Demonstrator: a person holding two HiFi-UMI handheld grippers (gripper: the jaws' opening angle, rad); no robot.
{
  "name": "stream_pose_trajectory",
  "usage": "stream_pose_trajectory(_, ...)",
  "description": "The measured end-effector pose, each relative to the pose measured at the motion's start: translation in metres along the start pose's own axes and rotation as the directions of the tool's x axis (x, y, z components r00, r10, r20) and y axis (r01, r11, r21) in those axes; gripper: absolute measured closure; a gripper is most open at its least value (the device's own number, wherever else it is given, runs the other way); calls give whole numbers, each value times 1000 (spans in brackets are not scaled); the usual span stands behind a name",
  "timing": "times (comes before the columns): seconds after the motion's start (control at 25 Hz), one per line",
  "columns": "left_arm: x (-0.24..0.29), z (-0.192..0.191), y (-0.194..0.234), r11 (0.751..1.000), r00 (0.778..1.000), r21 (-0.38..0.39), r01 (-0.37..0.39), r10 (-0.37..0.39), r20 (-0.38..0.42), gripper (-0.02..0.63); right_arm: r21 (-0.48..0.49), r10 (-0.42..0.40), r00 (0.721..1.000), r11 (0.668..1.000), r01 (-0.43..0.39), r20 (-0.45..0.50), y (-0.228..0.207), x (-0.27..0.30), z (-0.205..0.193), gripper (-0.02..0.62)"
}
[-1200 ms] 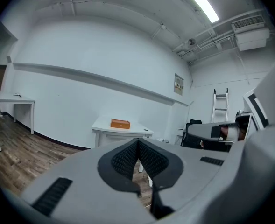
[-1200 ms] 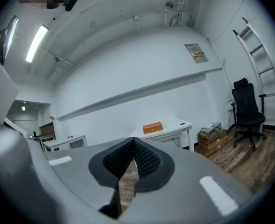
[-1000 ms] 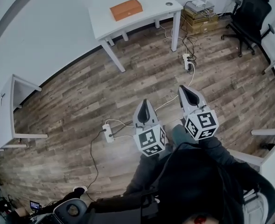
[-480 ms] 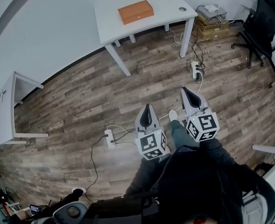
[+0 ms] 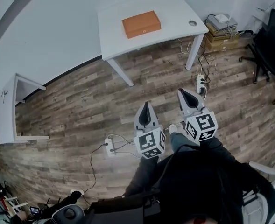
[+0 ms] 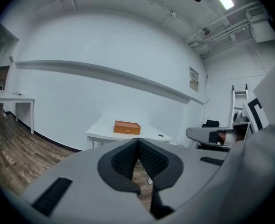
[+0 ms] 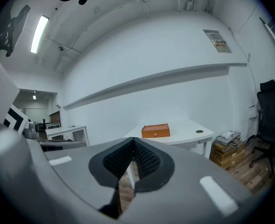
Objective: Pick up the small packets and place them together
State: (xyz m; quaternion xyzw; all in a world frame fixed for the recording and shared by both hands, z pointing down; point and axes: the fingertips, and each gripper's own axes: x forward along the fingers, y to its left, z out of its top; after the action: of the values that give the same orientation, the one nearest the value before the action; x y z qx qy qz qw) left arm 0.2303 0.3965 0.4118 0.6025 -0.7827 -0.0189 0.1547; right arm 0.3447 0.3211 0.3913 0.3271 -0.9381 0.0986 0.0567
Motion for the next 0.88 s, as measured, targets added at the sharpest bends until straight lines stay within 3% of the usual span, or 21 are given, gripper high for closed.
stream_pose_trajectory(0.24,55,15,-10,1000,1000,0,-15,15,10,609,-26,44,999,999,-44,2,-34,43,17,594)
stream_pose_trajectory(0.52,96,23,-2,999,999,-3,-50,50,8,609,-7,18,1000,1000,-18,-21,-74,69,13,594)
stream_pose_trajectory(0.88,179,42,17,1000,1000,16,-12,12,21,609,21,-23,1000,1000,23,8,-111,142,24,594)
